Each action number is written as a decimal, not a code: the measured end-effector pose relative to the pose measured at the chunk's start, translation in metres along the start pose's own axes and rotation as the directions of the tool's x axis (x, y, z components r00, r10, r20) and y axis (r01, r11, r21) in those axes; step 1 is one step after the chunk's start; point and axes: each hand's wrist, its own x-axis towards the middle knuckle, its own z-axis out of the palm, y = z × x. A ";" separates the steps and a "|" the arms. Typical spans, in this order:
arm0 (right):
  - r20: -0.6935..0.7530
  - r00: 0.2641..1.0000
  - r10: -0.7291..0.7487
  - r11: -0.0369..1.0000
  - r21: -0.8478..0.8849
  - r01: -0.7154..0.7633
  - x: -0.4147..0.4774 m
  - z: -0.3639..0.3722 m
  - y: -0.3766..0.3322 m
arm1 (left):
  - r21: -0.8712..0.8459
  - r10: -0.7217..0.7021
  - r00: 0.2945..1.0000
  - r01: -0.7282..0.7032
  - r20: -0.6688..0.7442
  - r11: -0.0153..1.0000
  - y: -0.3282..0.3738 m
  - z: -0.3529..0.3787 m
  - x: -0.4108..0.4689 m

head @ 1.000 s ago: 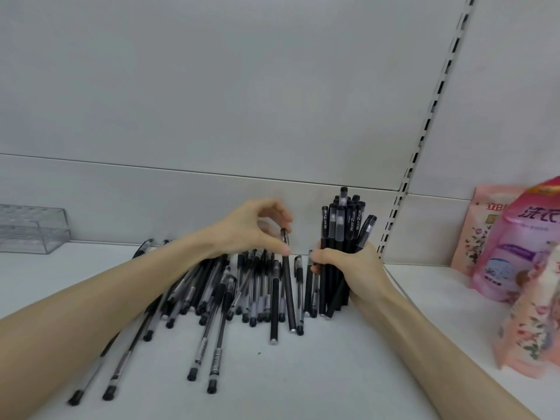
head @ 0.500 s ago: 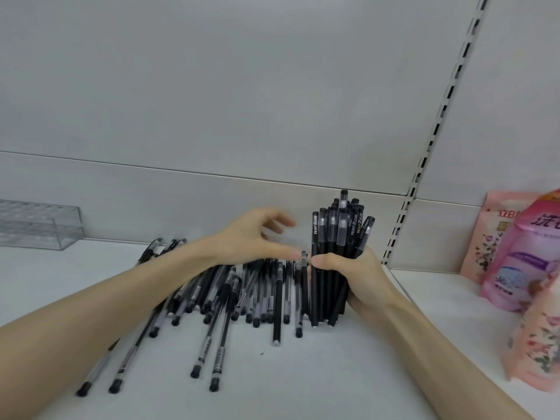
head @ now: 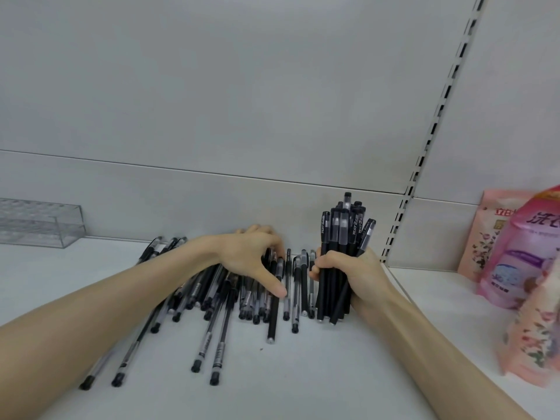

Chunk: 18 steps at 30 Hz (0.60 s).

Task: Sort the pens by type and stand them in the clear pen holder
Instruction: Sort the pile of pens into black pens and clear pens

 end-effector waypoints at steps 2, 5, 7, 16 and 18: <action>0.028 0.999 -0.015 0.999 -0.038 0.016 0.000 -0.001 0.000 | -0.272 0.051 0.990 -0.085 -0.132 0.958 0.001 -0.003 -0.005; 0.088 0.994 -0.059 0.995 -0.080 0.066 -0.001 -0.002 -0.002 | -0.653 0.044 0.946 -0.256 -0.322 0.713 0.012 -0.014 -0.014; 0.109 0.992 -0.060 0.997 -0.048 0.066 -0.001 -0.001 -0.003 | -0.704 0.023 0.911 -0.335 -0.413 0.626 0.021 -0.019 -0.013; -0.034 0.998 -0.043 0.997 -0.059 0.041 0.001 -0.012 -0.008 | -0.472 0.074 0.920 -0.264 -0.384 0.841 0.025 0.004 0.011; -0.082 0.996 -0.029 0.997 -0.069 0.024 0.004 -0.017 -0.008 | -0.259 0.130 0.943 -0.214 -0.307 0.942 0.019 0.012 0.015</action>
